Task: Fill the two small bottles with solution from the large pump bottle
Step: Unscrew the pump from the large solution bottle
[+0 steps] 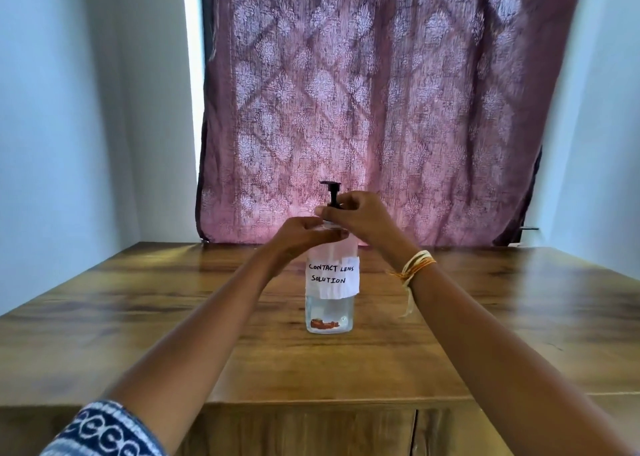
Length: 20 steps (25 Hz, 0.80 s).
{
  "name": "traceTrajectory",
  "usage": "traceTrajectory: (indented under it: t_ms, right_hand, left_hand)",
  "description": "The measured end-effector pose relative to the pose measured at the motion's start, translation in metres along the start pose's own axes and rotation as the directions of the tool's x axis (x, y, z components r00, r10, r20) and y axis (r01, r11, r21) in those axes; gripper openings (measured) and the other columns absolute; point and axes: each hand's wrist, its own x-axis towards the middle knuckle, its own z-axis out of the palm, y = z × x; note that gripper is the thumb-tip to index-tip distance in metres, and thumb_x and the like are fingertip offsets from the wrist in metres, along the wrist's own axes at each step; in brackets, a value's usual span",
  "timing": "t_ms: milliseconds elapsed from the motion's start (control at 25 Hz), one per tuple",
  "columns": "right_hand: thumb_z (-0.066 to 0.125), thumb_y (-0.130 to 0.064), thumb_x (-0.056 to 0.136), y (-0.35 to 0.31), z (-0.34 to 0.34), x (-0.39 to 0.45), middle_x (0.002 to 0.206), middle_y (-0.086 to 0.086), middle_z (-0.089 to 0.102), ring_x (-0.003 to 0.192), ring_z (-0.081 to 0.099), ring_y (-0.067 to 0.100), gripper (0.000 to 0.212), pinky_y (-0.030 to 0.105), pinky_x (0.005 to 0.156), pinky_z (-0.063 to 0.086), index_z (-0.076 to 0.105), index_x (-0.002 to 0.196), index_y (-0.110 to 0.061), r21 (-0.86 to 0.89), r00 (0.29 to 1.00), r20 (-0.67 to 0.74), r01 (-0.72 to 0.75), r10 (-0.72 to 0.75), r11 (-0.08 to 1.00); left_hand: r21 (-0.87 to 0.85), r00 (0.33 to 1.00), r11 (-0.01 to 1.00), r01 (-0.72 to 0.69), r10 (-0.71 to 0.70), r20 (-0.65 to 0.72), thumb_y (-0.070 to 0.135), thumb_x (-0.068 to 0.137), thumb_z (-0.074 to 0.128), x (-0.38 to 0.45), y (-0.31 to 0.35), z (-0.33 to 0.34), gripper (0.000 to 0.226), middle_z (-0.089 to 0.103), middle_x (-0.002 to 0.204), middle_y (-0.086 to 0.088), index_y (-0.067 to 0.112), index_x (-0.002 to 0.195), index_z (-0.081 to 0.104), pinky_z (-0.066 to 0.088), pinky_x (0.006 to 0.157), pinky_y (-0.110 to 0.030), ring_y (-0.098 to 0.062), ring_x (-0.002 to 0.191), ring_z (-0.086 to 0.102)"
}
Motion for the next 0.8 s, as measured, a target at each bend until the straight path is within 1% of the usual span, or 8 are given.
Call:
traceTrajectory:
  t_ms: [80,160,360,440,520,600,720,800]
  right_hand:
    - [0.085,-0.034,0.069,0.003,0.007,0.004,0.084,0.013,0.074,0.078,0.070,0.024,0.034,0.043,0.080,0.057,0.073,0.086,-0.006,-0.020,0.999,-0.022,0.025,-0.025,1.000]
    - [0.088,-0.034,0.064,0.005,0.007,0.007,0.081,0.008,0.075,0.081,0.072,0.024,0.032,0.044,0.082,0.059,0.074,0.081,-0.011,-0.026,0.998,-0.059,0.020,-0.021,0.999]
    - [0.089,-0.037,0.061,0.012,0.002,0.013,0.076,0.000,0.076,0.078,0.073,0.015,0.023,0.043,0.081,0.060,0.076,0.073,-0.023,-0.054,0.995,-0.071,0.060,-0.063,0.997]
    - [0.087,-0.043,0.059,0.014,0.001,0.014,0.074,0.001,0.076,0.076,0.074,0.018,0.025,0.048,0.078,0.060,0.076,0.070,-0.024,-0.050,0.992,-0.042,0.116,-0.118,0.992]
    - [0.084,-0.047,0.058,0.017,0.001,0.016,0.074,0.003,0.076,0.077,0.074,0.023,0.033,0.050,0.077,0.060,0.077,0.075,-0.020,-0.036,0.986,-0.008,0.165,-0.165,0.986]
    - [0.087,-0.035,0.064,0.019,-0.002,0.020,0.077,0.006,0.077,0.079,0.075,0.022,0.027,0.045,0.079,0.061,0.078,0.081,-0.015,0.008,0.983,0.026,0.182,-0.182,0.983]
    - [0.082,-0.009,0.073,0.021,-0.011,0.024,0.086,0.010,0.076,0.082,0.073,0.017,0.023,0.029,0.077,0.059,0.075,0.094,-0.003,0.169,0.964,0.182,0.164,-0.195,0.972]
    - [0.074,0.002,0.077,0.024,-0.016,0.025,0.096,0.014,0.075,0.091,0.072,0.021,0.027,0.028,0.083,0.058,0.070,0.104,0.003,0.303,0.936,0.294,0.102,-0.195,0.947]
  left_hand:
    - [-0.056,1.000,0.998,-0.005,0.004,-0.031,0.053,0.052,0.083,0.002,-0.005,0.003,0.052,0.076,0.104,0.000,0.029,0.098,0.076,0.050,0.099,-0.047,-0.020,0.102,0.070]
    - [-0.107,0.999,0.994,-0.018,0.014,-0.038,0.047,0.052,0.085,0.003,-0.010,0.004,0.051,0.077,0.101,-0.002,0.026,0.097,0.076,0.052,0.097,-0.049,-0.022,0.098,0.071]
    - [-0.129,0.999,0.991,-0.040,0.036,-0.034,0.028,0.065,0.086,0.008,-0.014,0.002,0.027,0.078,0.095,-0.004,0.026,0.090,0.077,0.054,0.094,-0.048,-0.022,0.093,0.073]
    - [-0.132,0.999,0.990,-0.045,0.041,-0.028,0.024,0.068,0.085,0.009,-0.015,0.001,0.024,0.077,0.095,-0.006,0.024,0.091,0.077,0.055,0.093,-0.047,-0.023,0.092,0.073]
    - [-0.153,0.999,0.987,-0.043,0.038,-0.036,0.025,0.067,0.085,0.008,-0.016,0.002,0.028,0.077,0.094,-0.008,0.021,0.092,0.077,0.056,0.090,-0.045,-0.025,0.090,0.074]
    - [-0.165,0.998,0.985,-0.047,0.039,-0.054,0.031,0.059,0.088,0.007,-0.017,0.003,0.039,0.077,0.092,-0.009,0.017,0.094,0.076,0.057,0.087,-0.045,-0.026,0.087,0.074]
    - [-0.196,0.998,0.979,-0.048,0.038,-0.053,0.032,0.053,0.090,0.008,-0.020,0.005,0.045,0.077,0.091,-0.011,0.015,0.092,0.077,0.057,0.085,-0.044,-0.027,0.086,0.074]
    - [-0.215,0.998,0.975,-0.056,0.046,-0.050,0.034,0.051,0.089,0.009,-0.022,0.005,0.046,0.077,0.093,-0.012,0.015,0.091,0.078,0.057,0.088,-0.046,-0.029,0.090,0.073]
